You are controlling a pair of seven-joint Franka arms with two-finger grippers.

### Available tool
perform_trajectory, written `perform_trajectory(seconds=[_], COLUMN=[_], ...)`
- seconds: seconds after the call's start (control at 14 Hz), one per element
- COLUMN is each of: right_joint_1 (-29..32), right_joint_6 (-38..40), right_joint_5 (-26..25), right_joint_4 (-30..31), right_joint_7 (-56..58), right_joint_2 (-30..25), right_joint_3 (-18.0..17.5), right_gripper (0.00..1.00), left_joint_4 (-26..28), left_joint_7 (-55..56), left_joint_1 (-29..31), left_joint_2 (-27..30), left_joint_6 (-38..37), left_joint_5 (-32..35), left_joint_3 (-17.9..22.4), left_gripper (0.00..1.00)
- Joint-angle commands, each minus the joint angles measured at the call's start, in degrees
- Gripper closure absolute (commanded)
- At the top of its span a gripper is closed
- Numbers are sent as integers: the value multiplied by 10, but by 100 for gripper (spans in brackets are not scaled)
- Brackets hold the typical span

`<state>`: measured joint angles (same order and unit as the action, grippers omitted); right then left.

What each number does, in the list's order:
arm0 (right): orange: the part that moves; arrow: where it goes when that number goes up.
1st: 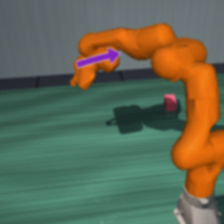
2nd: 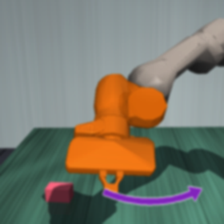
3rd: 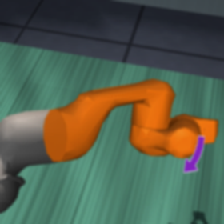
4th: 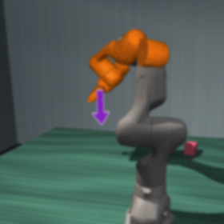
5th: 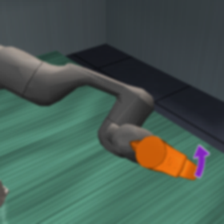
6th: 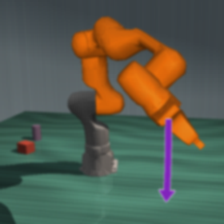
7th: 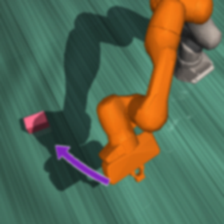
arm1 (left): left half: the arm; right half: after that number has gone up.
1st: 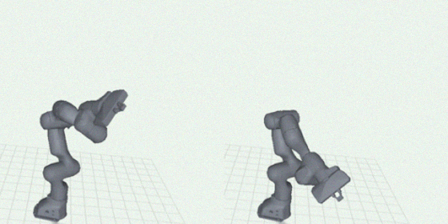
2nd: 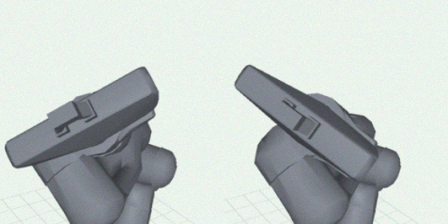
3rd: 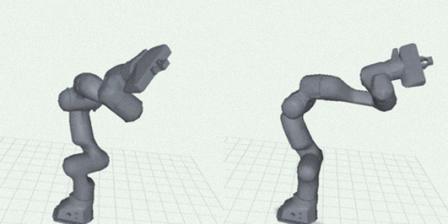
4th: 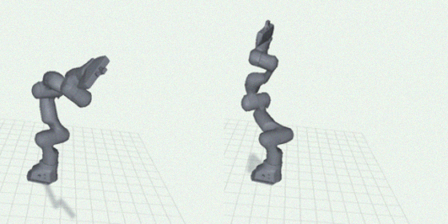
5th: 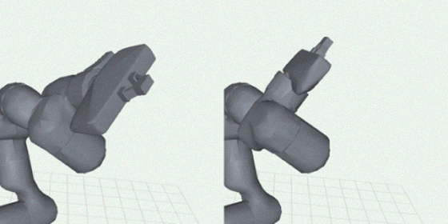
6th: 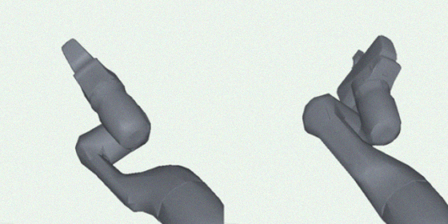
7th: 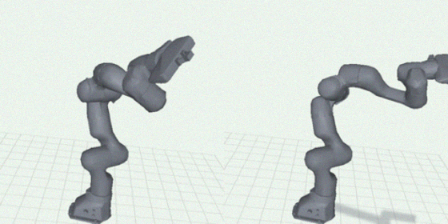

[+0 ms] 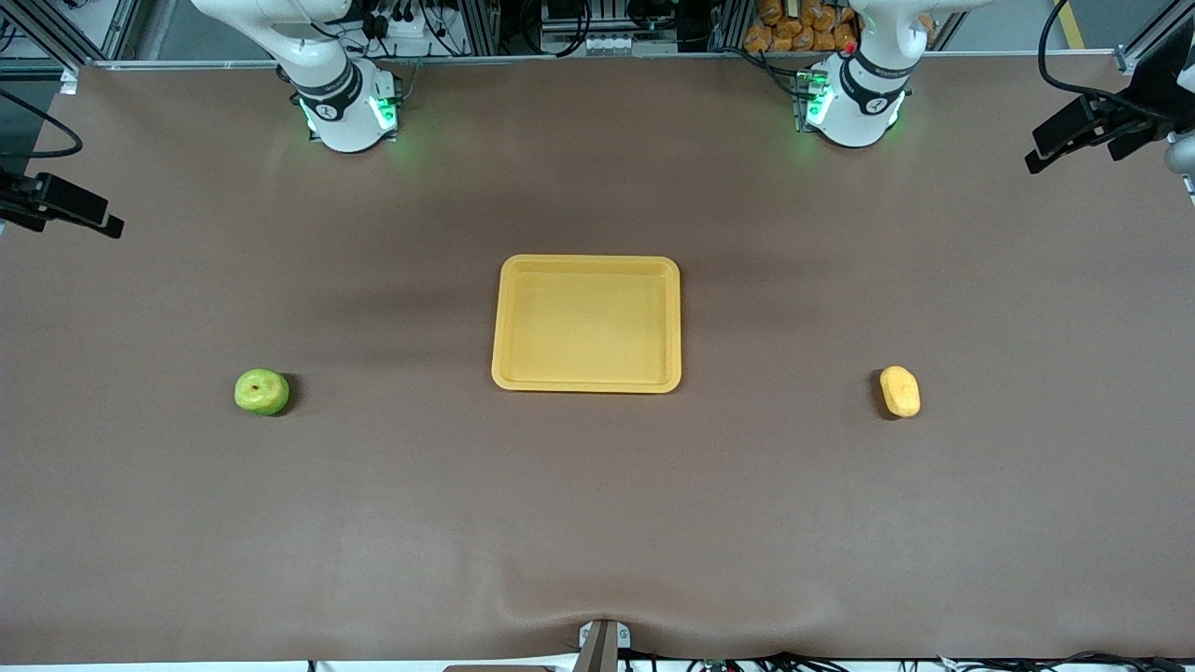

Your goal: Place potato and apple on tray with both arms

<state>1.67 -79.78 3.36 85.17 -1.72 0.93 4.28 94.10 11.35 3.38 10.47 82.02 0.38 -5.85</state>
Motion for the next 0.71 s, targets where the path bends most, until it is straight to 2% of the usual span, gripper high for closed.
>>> perform_trajectory(seconds=[0.0, 0.64], right_joint_1=[-1, -1], right_joint_6=[2, 2], right_joint_5=[-7, -7], right_joint_4=[-9, -9], right_joint_7=[-3, -4], right_joint_2=[4, 4], right_joint_3=[-1, -1], right_gripper=[0, 0], left_joint_4=[-17, -15], left_joint_7=[1, -2], left_joint_1=[3, 4], left_joint_2=[-7, -12], left_joint_6=[-16, -16], left_joint_5=[-8, -8], left_joint_3=[-4, -3], left_gripper=[0, 0])
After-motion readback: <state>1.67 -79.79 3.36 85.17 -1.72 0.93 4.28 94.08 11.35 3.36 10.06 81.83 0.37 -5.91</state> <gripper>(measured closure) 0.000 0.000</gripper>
